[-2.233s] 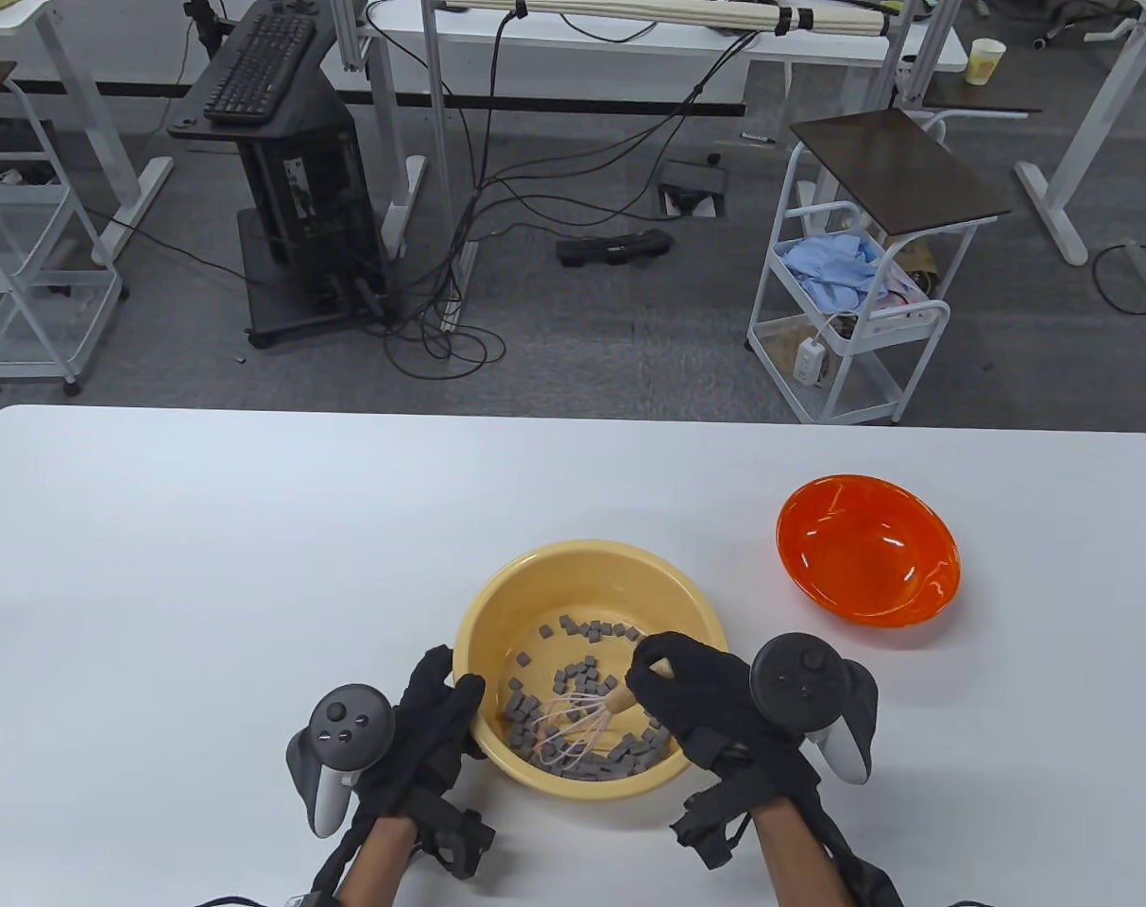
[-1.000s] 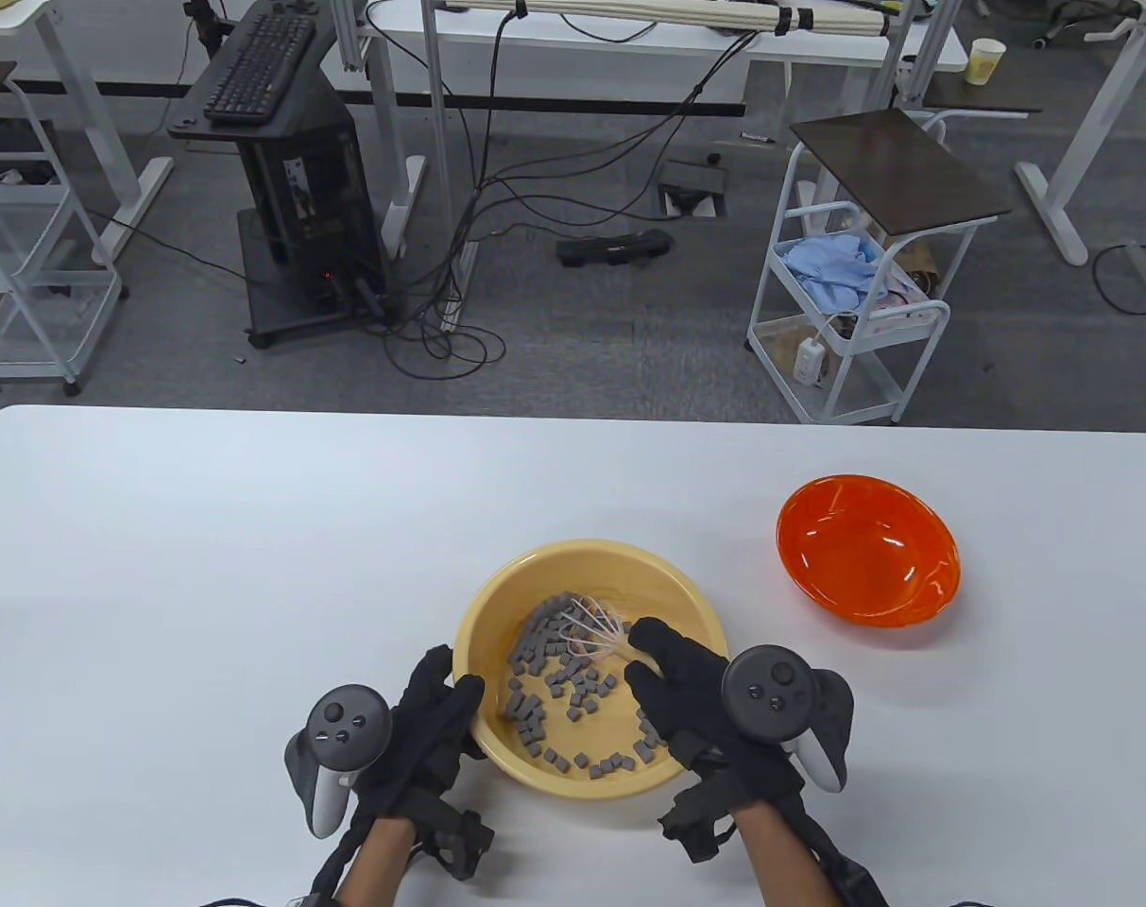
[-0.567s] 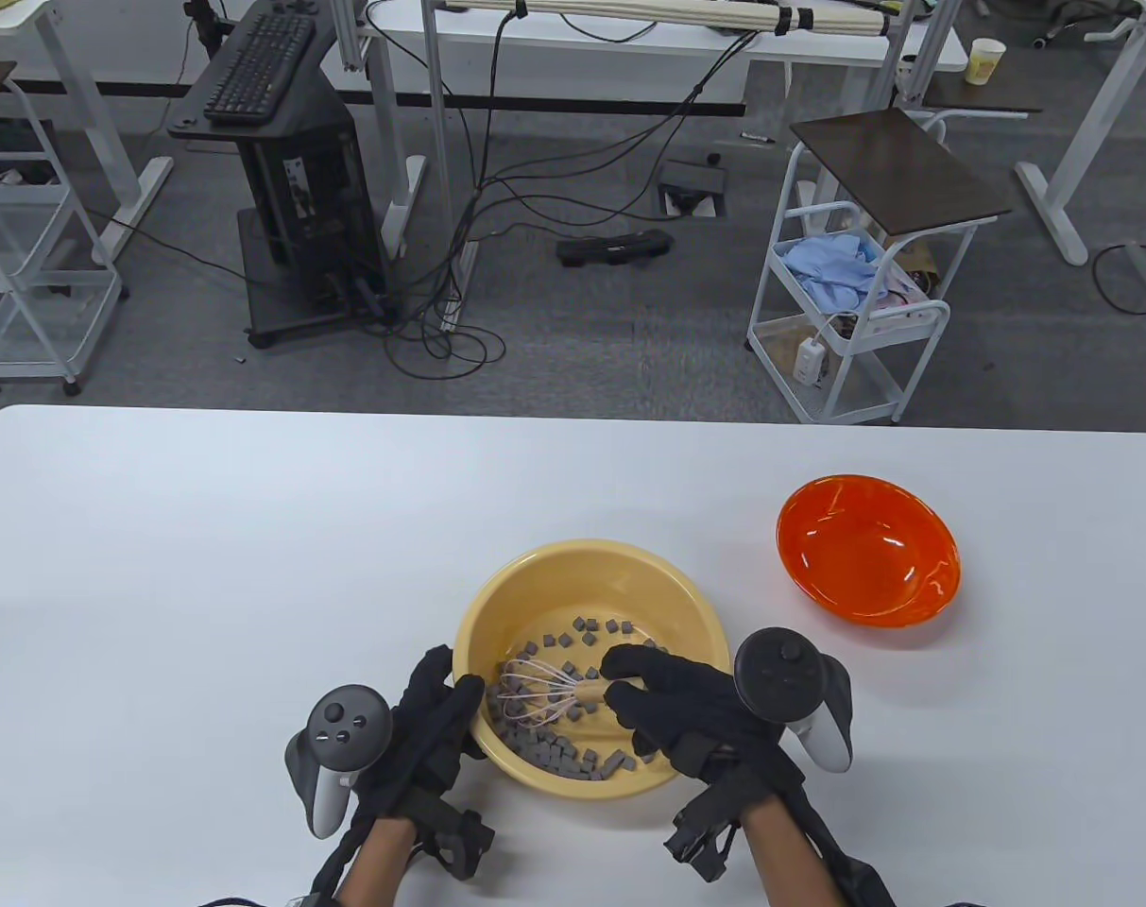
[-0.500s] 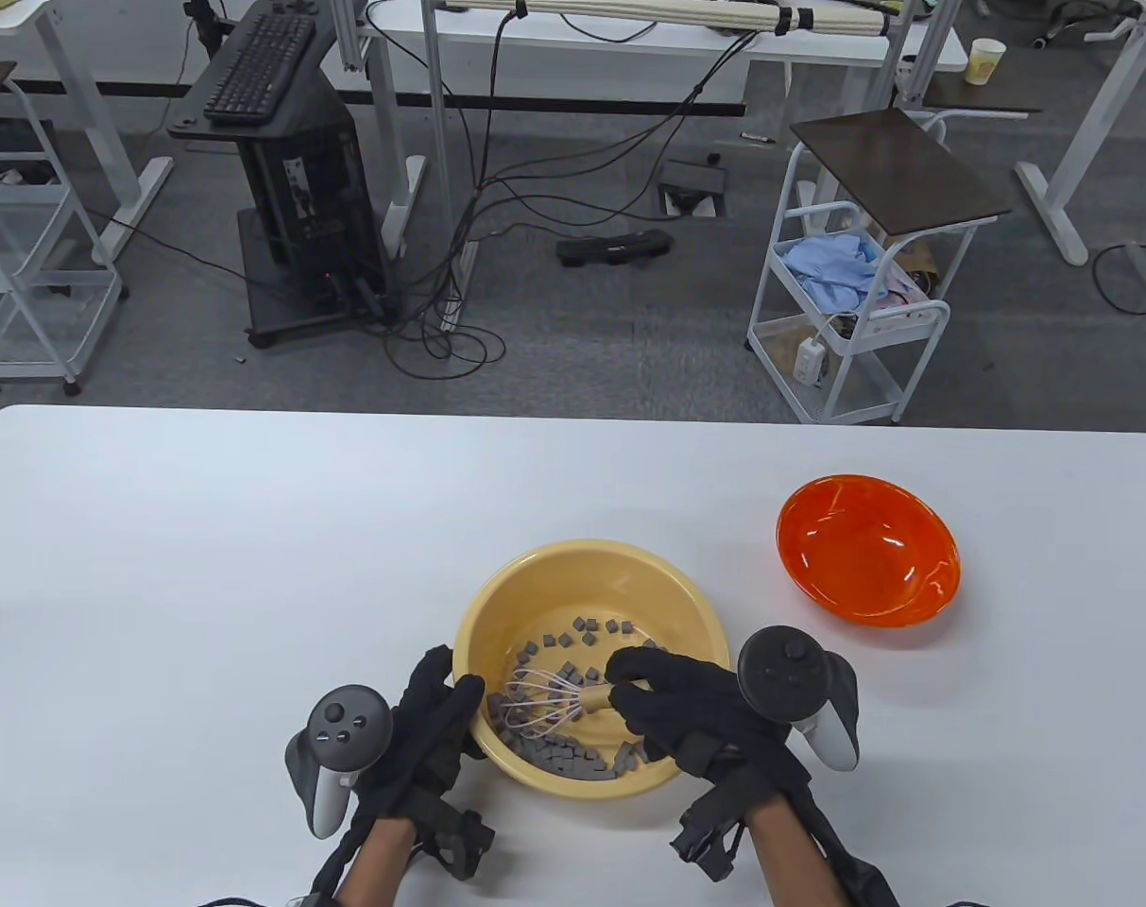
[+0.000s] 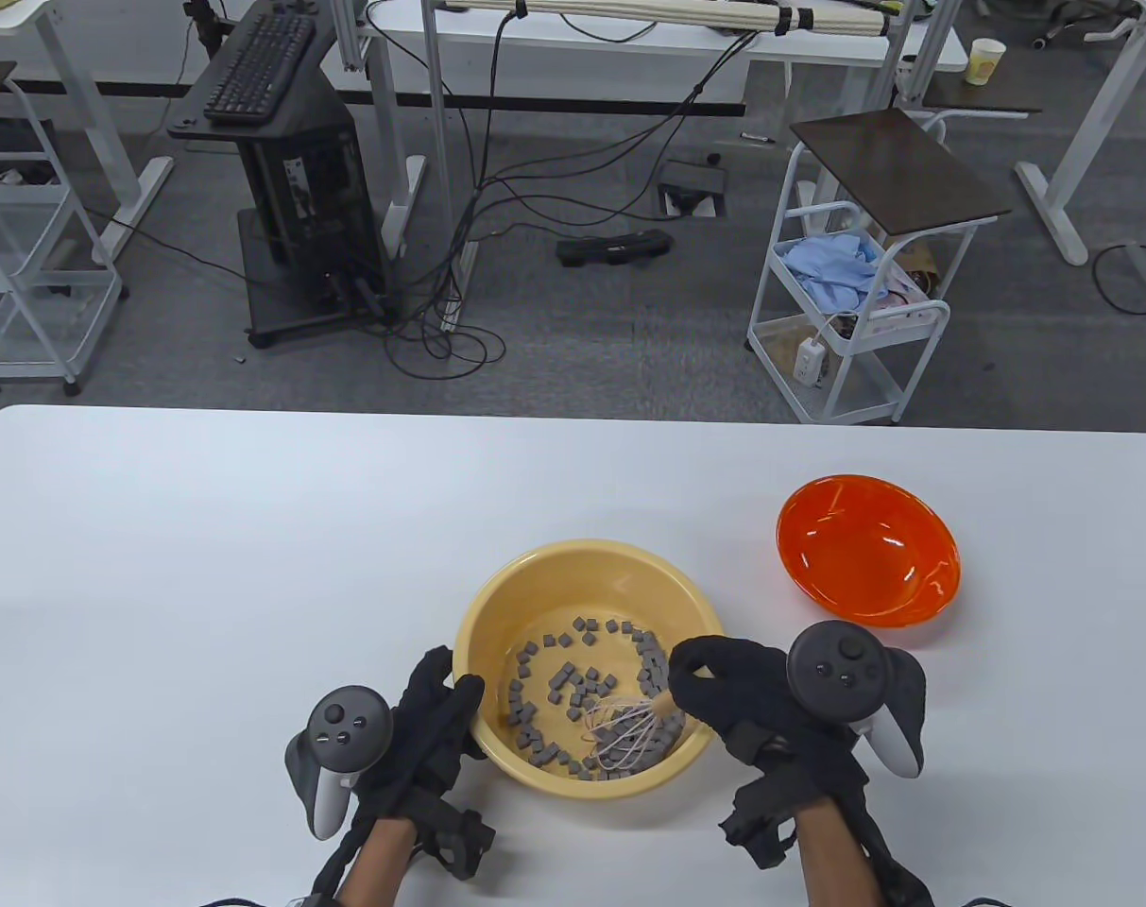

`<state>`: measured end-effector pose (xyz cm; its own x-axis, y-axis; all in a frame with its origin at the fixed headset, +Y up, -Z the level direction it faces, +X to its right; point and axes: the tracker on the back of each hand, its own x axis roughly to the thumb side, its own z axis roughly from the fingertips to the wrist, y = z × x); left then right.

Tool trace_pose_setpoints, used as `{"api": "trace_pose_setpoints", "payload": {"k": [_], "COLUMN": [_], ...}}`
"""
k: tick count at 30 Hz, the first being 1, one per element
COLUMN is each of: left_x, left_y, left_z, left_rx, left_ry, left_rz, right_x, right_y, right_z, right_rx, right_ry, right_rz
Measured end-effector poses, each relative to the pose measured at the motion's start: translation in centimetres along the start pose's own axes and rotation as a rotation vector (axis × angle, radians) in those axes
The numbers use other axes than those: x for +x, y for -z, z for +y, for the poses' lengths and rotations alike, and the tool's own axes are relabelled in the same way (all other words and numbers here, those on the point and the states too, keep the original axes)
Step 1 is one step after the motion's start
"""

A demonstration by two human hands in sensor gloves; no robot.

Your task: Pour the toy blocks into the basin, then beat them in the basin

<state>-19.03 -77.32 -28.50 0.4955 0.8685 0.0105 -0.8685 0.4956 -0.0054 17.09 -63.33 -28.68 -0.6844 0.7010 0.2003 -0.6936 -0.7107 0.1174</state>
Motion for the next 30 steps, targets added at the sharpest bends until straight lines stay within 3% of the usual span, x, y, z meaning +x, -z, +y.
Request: {"api": "trace_pose_setpoints", "payload": {"k": [8, 17, 23, 30], "left_x": [0.0, 0.0, 0.0, -0.1], "left_y": [0.0, 0.0, 0.0, 0.1], "left_z": [0.0, 0.0, 0.0, 0.0], "left_rx": [-0.002, -0.010, -0.014, -0.021], "left_ry": [0.001, -0.008, -0.013, -0.020], "left_rz": [0.000, -0.001, -0.002, -0.001], "right_x": [0.7, 0.6, -0.1, -0.4], "right_y": [-0.4, 0.0, 0.9, 1.5], "right_z": [0.1, 2.3, 4.5, 6.5], "right_rx": [-0.131, -0.245, -0.151, 0.013], "right_ry": [-0.113, -0.223, -0.160, 0.091], "right_rz": [0.003, -0.020, -0.032, -0.038]}}
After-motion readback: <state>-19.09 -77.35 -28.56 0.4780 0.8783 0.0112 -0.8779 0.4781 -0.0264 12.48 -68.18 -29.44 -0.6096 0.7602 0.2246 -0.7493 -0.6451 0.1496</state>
